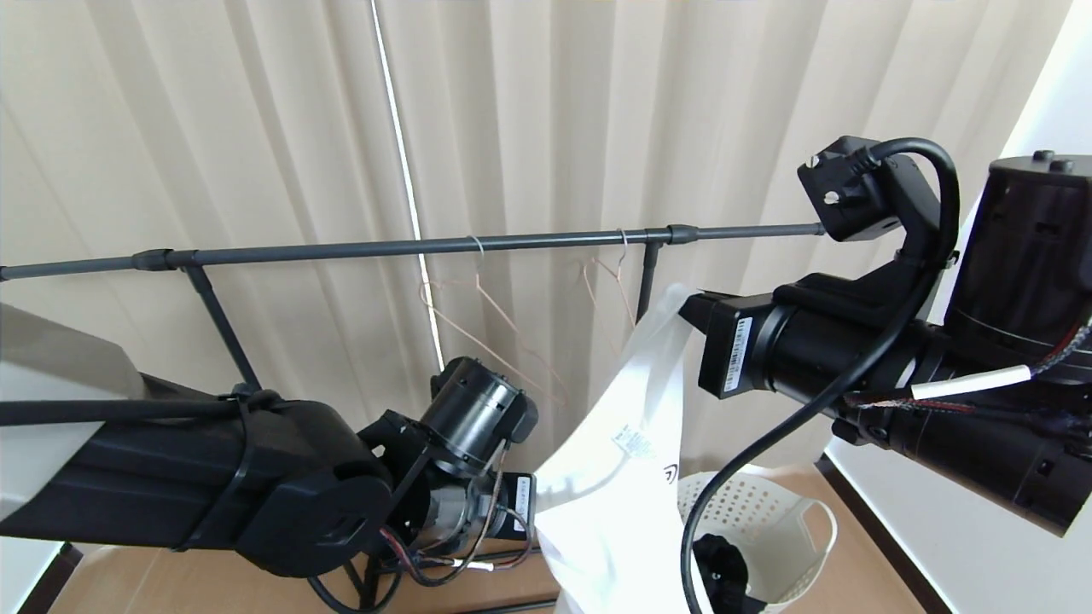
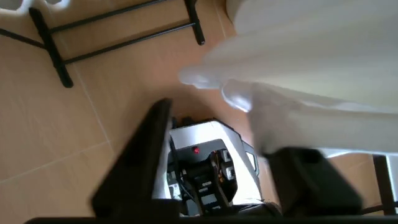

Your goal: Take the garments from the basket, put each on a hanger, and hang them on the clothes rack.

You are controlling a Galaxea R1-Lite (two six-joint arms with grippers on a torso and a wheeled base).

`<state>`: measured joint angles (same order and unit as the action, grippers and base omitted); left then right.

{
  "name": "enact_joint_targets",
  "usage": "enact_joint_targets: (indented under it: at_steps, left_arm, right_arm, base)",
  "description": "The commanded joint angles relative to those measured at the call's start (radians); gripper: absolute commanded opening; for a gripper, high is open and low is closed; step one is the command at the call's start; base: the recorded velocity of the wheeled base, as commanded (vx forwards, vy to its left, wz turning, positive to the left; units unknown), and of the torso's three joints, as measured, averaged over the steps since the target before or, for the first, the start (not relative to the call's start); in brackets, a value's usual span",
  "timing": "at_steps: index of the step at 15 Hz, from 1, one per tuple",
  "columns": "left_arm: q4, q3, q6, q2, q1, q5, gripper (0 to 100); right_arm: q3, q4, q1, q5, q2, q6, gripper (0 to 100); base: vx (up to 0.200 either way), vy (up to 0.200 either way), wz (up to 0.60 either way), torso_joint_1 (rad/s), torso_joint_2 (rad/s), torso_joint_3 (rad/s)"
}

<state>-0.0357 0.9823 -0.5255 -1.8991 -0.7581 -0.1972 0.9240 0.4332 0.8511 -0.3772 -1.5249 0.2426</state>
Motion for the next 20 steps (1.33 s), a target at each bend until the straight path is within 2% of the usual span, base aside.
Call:
enact_joint_targets:
  at_steps: [1, 2, 4, 6, 7, 8, 10, 16, 20]
  left_arm:
    - [-0.001, -0.008, 0.002, 0.055, -0.007, -0.022, 0]
    - [-0.003, -0.004, 0.006, 0.081, -0.007, -0.03, 0]
    - [-0.055, 0.039, 0.062, 0.175, 0.006, -0.062, 0]
    - [-0.174, 0.19, 0.153, 0.241, 0.052, -0.094, 0]
    - [-0.194, 0.219, 0.164, 0.244, 0.06, -0.094, 0]
    - [-0.291, 0.364, 0.21, 0.249, 0.086, -0.094, 0]
    - [-0.381, 0.524, 0.24, 0.239, 0.095, -0.097, 0]
    - [-0.381, 0.541, 0.257, 0.235, 0.103, -0.154, 0]
    - [-0.377, 0.542, 0.272, 0.239, 0.102, -0.197, 0]
  right_arm:
    - [0.001, 0.001, -0.05, 0.0, 0.006, -0.005, 0]
    - [0.001, 0.001, -0.072, 0.0, 0.003, -0.02, 0]
    - [-0.001, -0.008, -0.141, -0.003, -0.011, -0.078, 0]
    - [-0.002, -0.011, -0.168, -0.028, -0.023, -0.124, 0]
    - [-0.002, -0.011, -0.168, -0.034, -0.027, -0.129, 0]
    - [-0.001, -0.011, -0.17, -0.051, -0.038, -0.132, 0]
    - [0.007, -0.008, -0.181, -0.052, -0.043, -0.132, 0]
    - [0.055, 0.007, -0.191, -0.051, -0.037, -0.108, 0]
    - [0.07, 0.007, -0.185, -0.089, 0.003, -0.091, 0]
  base:
    - [0.0, 0.0, 0.0, 0.0, 0.0, 0.0]
    - [0.0, 0.0, 0.0, 0.0, 0.0, 0.0]
    - [0.0, 0.0, 0.0, 0.0, 0.0, 0.0]
    - [0.0, 0.0, 0.0, 0.0, 0.0, 0.0]
    - [0.0, 0.0, 0.0, 0.0, 0.0, 0.0]
    - [0.0, 0.0, 0.0, 0.0, 0.0, 0.0]
    - [0.0, 0.0, 0.0, 0.0, 0.0, 0.0]
    - [0.0, 0.0, 0.0, 0.0, 0.0, 0.0]
    - [0.0, 0.0, 0.0, 0.0, 0.0, 0.0]
